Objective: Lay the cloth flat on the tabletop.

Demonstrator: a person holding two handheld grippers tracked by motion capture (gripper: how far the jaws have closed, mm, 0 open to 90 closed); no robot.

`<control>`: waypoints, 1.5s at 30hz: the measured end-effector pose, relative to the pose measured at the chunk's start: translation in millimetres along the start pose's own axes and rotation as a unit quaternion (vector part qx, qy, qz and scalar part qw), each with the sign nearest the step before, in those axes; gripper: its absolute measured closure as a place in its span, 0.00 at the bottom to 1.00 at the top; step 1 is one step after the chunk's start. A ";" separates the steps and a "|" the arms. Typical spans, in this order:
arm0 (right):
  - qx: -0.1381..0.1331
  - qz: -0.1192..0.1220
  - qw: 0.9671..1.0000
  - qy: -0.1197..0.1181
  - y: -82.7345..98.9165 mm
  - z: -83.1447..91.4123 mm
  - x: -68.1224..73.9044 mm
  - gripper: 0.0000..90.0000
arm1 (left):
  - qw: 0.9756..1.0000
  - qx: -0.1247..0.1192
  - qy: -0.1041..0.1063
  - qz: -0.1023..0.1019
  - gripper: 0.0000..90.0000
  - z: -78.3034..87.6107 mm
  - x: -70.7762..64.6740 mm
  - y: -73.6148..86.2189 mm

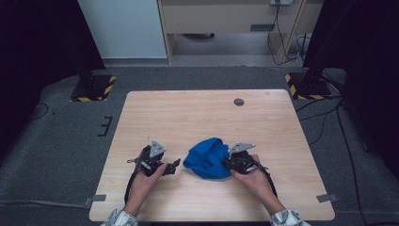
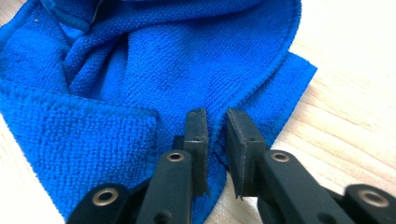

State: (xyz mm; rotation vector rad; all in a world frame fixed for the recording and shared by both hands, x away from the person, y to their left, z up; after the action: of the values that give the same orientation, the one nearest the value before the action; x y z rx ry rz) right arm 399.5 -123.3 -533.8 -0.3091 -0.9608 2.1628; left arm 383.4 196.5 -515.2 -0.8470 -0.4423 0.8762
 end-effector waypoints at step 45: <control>-0.012 -0.023 1.000 0.003 -0.5 5.0 -22.7 0.93 | 1.000 0.005 0.005 0.001 0.11 -2.5 -0.4 1.4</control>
State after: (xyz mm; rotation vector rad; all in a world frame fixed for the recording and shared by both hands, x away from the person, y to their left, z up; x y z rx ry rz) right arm 413.3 -141.9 -531.7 -0.3026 -0.9809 2.1089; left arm 384.1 195.5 -517.8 -0.8426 -0.4278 0.8738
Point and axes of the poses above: each handheld gripper's, and its own axes: z roughly backward along the jaws, y roughly out of its underside, x roughly to its left, the point moved 1 cm from there along -z, roughly forward along the jaws
